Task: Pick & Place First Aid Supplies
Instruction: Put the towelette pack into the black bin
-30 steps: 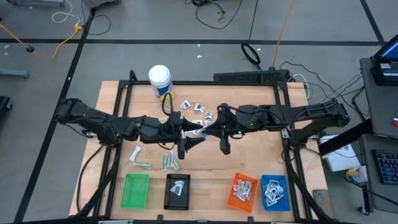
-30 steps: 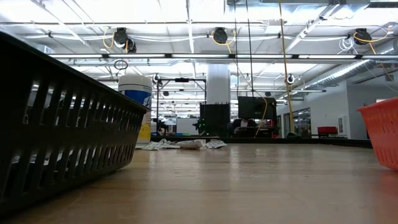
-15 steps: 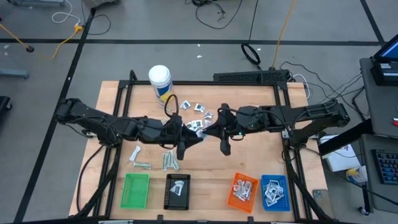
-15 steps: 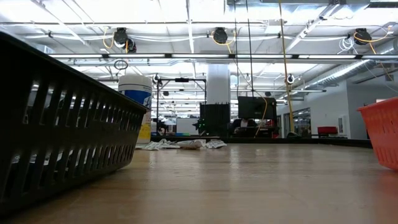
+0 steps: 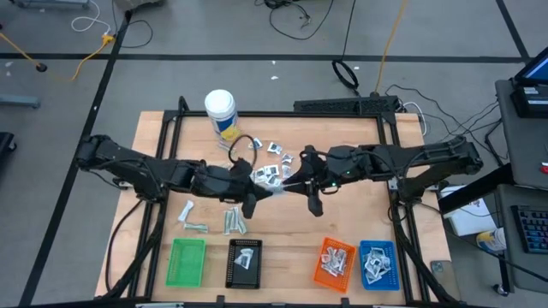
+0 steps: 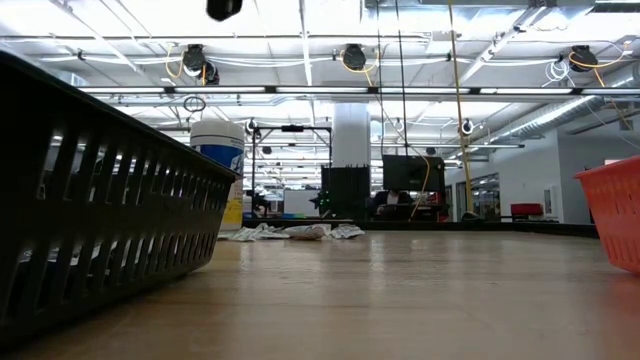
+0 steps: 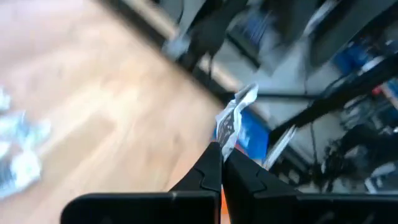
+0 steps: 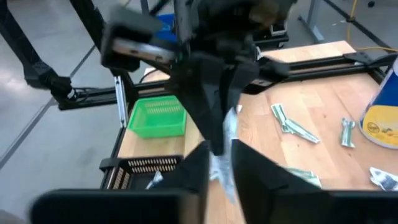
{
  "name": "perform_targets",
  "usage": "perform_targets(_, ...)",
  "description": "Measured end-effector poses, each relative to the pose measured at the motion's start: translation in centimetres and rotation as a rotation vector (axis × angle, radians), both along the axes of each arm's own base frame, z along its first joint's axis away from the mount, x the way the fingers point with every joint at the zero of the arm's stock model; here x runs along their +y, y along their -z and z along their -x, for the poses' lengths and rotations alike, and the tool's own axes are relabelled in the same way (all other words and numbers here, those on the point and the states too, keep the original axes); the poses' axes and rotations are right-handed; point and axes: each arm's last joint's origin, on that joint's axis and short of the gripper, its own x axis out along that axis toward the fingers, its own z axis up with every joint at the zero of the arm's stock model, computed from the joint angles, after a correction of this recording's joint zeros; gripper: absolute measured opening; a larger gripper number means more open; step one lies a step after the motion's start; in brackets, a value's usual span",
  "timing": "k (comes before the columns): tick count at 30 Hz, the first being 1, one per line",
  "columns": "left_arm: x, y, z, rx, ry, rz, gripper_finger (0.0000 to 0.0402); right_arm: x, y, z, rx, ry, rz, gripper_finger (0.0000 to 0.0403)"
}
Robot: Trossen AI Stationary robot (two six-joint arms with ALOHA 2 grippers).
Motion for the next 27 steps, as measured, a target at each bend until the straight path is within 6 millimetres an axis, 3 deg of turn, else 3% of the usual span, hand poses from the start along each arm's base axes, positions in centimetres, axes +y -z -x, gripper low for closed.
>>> perform_targets(6, 0.0, 0.8, 1.0, 0.314, 0.011, 0.063, 0.0002, -1.4, -1.2, 2.0, -0.005, 0.03, 0.013, 0.0185)
perform_targets(11, -0.3, 1.4, 0.5, 0.554, 0.038, 0.077, 0.0001, -2.8, -3.2, 4.1, -0.085, 0.073, 0.013, 0.0249)
perform_targets(20, -2.1, 3.2, -2.6, 0.874, 0.143, 0.122, 0.0001, -4.3, -5.9, 7.1, -0.235, 0.12, 0.021, 0.0281)
perform_targets(27, -5.0, 3.8, -3.2, 1.012, 0.227, 0.157, 0.0, -4.4, -6.4, 8.2, -0.256, 0.116, 0.045, 0.0275)
